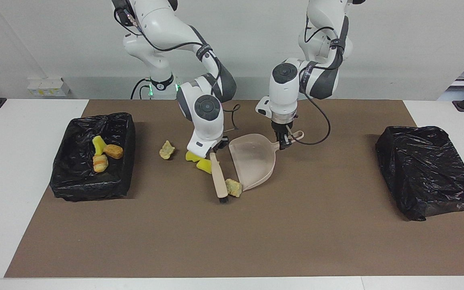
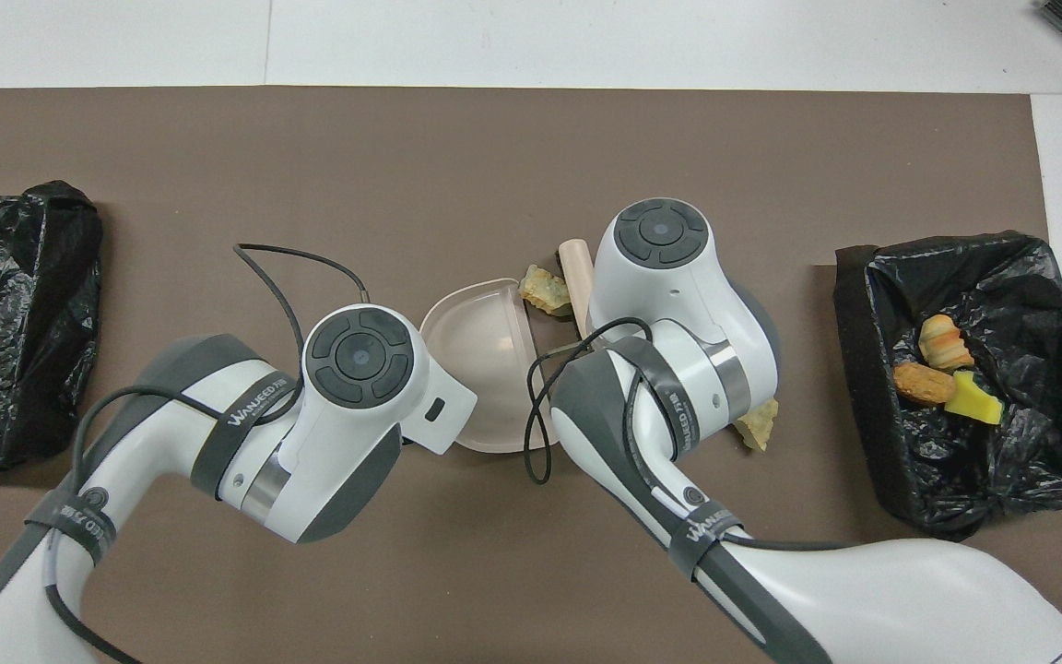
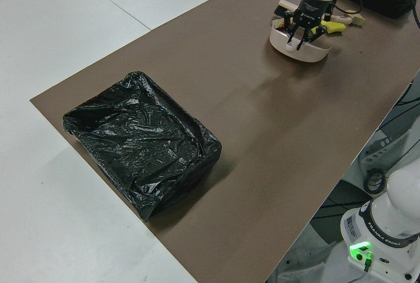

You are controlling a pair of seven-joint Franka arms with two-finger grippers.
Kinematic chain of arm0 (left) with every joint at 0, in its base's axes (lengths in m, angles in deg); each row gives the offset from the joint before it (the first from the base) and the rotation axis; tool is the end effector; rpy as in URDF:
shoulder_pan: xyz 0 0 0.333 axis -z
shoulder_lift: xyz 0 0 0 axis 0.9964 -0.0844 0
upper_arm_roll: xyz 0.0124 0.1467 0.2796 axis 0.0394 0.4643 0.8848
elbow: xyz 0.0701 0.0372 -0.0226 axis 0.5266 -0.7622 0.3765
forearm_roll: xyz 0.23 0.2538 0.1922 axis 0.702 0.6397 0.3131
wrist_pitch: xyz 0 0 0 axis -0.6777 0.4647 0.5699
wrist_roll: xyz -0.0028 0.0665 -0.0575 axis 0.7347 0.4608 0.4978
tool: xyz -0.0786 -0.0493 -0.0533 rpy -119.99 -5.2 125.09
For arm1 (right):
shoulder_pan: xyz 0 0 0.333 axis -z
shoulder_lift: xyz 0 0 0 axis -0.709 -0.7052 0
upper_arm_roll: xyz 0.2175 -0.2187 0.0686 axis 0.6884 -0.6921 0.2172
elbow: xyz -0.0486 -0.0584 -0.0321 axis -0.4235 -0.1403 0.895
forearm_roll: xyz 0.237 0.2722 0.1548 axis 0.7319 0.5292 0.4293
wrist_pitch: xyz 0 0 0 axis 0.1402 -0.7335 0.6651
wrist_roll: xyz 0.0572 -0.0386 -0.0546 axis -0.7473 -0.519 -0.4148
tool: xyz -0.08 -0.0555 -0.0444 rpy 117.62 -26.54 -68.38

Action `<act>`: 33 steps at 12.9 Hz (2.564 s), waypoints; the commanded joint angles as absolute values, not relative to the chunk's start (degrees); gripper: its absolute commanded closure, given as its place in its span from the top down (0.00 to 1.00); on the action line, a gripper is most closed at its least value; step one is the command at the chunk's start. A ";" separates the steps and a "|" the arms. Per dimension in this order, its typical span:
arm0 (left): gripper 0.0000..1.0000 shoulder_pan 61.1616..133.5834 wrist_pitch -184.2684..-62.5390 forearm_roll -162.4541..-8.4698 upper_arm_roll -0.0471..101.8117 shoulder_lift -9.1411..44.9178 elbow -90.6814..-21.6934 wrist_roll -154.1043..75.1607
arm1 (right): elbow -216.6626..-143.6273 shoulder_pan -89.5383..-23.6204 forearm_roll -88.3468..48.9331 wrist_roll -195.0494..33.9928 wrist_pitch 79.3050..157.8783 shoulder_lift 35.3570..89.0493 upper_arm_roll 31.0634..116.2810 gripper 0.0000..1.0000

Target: Sweep and dump trash in bin

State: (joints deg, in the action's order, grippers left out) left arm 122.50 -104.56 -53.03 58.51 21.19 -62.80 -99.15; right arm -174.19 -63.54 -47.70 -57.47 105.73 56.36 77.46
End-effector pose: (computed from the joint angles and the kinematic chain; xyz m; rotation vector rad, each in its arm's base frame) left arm 0.4816 -0.3033 0.3907 -2.3082 1.9608 0.0949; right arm 0.5487 0.3014 0.3653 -3.0809 -0.3566 0.4160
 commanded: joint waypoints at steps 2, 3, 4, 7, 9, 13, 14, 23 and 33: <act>0.00 121.02 -106.04 -52.06 58.74 22.76 -65.03 -99.65 | -178.96 -66.06 -37.32 -55.22 105.23 62.15 78.16 0.00; 0.00 121.02 -105.70 -52.06 58.74 22.76 -65.03 -99.48 | -178.96 -66.25 -34.94 -55.13 105.23 63.29 78.16 0.00; 0.00 121.02 -105.69 -52.06 58.74 22.76 -65.03 -99.30 | -178.87 -66.16 -33.70 -55.39 104.80 64.96 78.07 0.00; 0.00 120.93 -106.48 -52.15 58.83 22.59 -64.94 -99.21 | -178.79 -61.44 -34.64 -55.30 99.19 69.27 77.46 0.00; 0.00 119.97 -106.31 -52.06 58.83 22.59 -64.94 -99.65 | -178.96 -57.05 -38.75 -53.21 96.11 69.37 77.28 0.00; 0.00 119.96 -107.09 -52.06 58.74 22.50 -64.94 -104.21 | -187.99 -52.80 -43.52 -41.28 96.34 73.93 77.28 0.00; 0.00 119.96 -107.71 -52.06 58.74 22.50 -65.03 -104.74 | -190.45 -52.80 -43.70 -37.15 97.40 75.33 77.28 0.00; 0.00 116.89 -114.92 -52.06 58.83 21.01 -64.94 -117.23 | -218.43 -49.72 -43.97 -32.63 111.82 91.96 77.37 0.00; 0.00 115.30 -117.21 -52.06 59.09 18.37 -64.67 -122.06 | -218.24 -49.72 -49.33 -38.34 106.01 93.28 77.63 0.00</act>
